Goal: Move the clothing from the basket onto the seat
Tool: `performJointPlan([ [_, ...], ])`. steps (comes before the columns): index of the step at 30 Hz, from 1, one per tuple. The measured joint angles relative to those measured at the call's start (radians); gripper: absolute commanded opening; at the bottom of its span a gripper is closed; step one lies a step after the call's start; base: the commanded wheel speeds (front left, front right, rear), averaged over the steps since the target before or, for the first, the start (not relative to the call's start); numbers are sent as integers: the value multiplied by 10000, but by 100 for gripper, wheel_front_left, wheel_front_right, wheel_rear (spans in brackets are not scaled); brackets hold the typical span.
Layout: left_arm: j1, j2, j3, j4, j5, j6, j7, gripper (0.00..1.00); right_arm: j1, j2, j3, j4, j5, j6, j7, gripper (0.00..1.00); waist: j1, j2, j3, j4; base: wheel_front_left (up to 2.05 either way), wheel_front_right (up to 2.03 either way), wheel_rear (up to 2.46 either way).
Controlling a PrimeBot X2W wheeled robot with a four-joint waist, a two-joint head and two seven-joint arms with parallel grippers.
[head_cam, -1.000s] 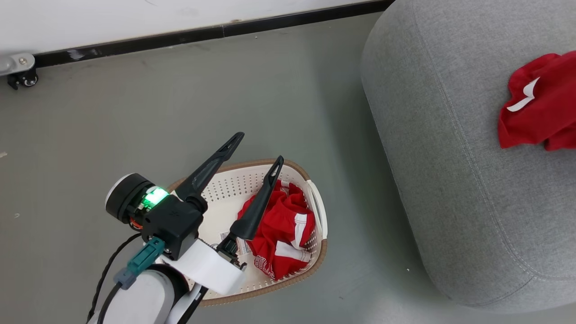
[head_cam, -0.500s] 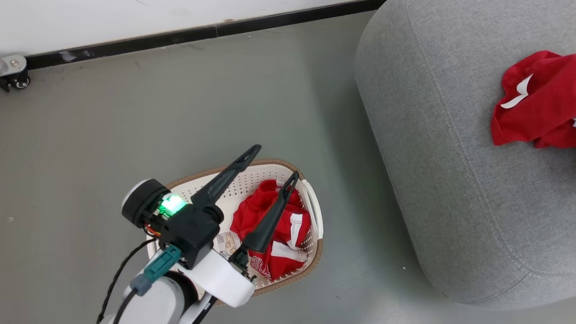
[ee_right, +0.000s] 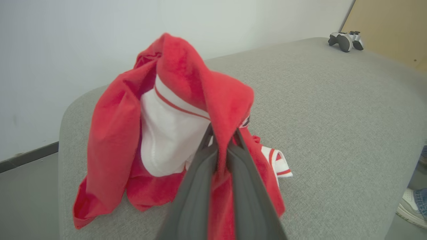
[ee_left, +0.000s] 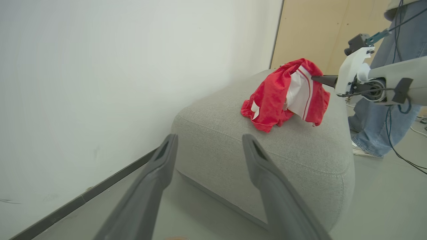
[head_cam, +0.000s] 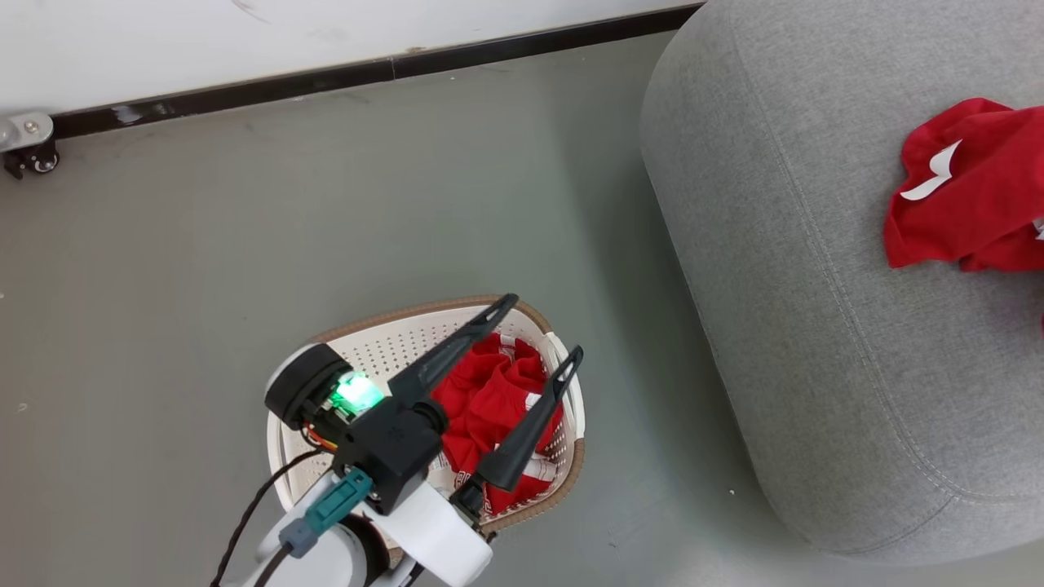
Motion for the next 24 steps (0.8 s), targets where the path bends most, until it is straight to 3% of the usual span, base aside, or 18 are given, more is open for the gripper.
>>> performJointPlan([
  [12,4,-48,-167,278,-77,-86,-44,100,-6,343,318,67,-148,0,-88,100,0,0,-276,-230,0,0,0],
  [24,85,-173,-61,750,-307,-84,-359,100,53,713,1267,-846,-196,0,-207,100,0,0,-632,-579,0,0,0],
])
